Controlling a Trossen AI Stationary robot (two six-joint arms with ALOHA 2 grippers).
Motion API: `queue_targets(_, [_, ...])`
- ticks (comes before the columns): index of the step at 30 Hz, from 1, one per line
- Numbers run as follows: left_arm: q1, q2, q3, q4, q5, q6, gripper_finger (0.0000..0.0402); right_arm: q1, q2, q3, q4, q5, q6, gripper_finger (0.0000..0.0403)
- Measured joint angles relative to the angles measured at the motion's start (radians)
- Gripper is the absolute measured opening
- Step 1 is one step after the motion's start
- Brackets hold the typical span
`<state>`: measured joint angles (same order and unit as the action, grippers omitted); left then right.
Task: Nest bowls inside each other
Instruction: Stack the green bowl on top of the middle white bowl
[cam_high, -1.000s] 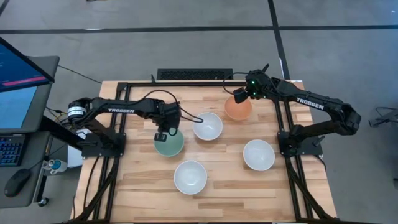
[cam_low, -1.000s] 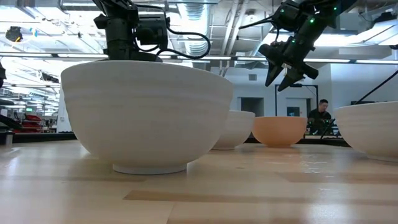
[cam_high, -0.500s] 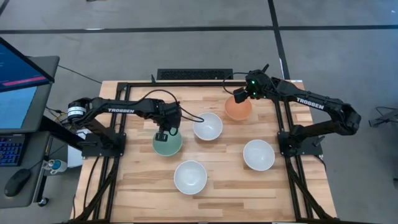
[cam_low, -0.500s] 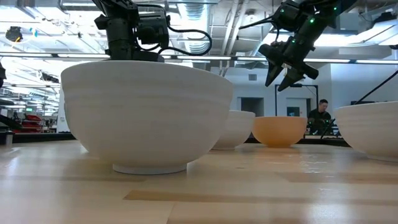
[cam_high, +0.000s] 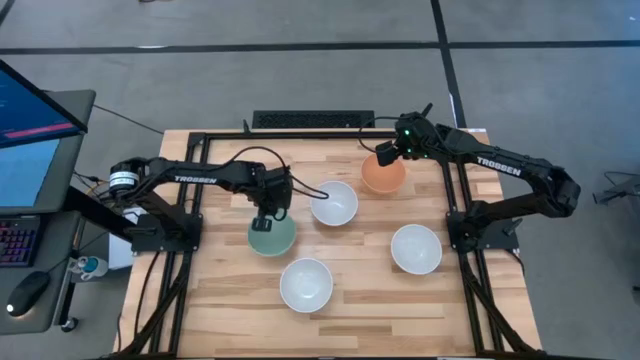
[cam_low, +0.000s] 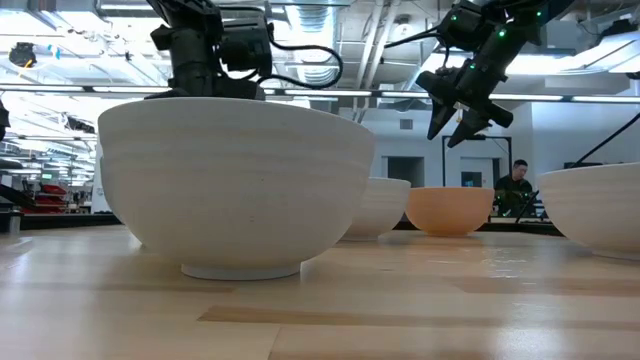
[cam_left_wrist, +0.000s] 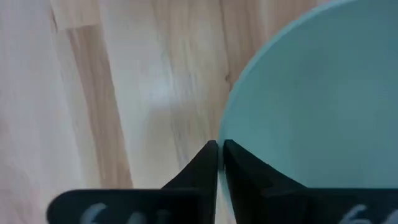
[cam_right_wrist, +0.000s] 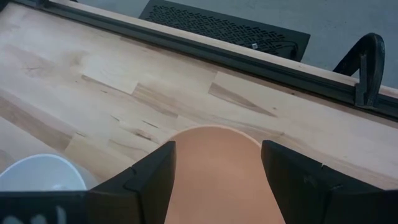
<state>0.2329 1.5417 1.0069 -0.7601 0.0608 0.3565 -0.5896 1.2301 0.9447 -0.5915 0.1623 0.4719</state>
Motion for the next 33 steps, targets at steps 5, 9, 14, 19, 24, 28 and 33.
queue_targets(5, [0.002, 0.000, 0.000, -0.003, -0.015, 0.008, 0.0067, 0.000, 0.000, 0.000, 0.000, 0.000, 0.000, 0.0260])
queue_targets(9, [0.002, 0.000, 0.001, -0.003, -0.022, 0.022, 0.0105, 0.000, 0.000, 0.000, 0.000, 0.000, 0.000, 0.0260])
queue_targets(14, [0.002, 0.000, 0.002, 0.000, -0.035, 0.024, 0.0131, 0.000, 0.000, 0.000, 0.000, 0.000, -0.001, 0.0260])
queue_targets(19, [0.002, -0.001, -0.016, 0.022, -0.042, 0.031, 0.0117, 0.000, 0.000, 0.000, 0.000, 0.000, -0.001, 0.0260])
queue_targets(24, [0.002, -0.001, -0.059, 0.016, -0.042, 0.027, 0.0087, 0.000, 0.000, 0.000, 0.000, 0.000, -0.006, 0.0260])
queue_targets(28, [0.002, -0.001, -0.061, 0.022, -0.068, 0.025, 0.0061, 0.000, 0.000, 0.000, 0.000, 0.000, -0.008, 0.0260])
queue_targets(33, [0.003, -0.004, -0.059, 0.022, -0.062, 0.039, 0.0012, 0.000, 0.000, 0.000, 0.000, 0.000, -0.008, 0.0260])
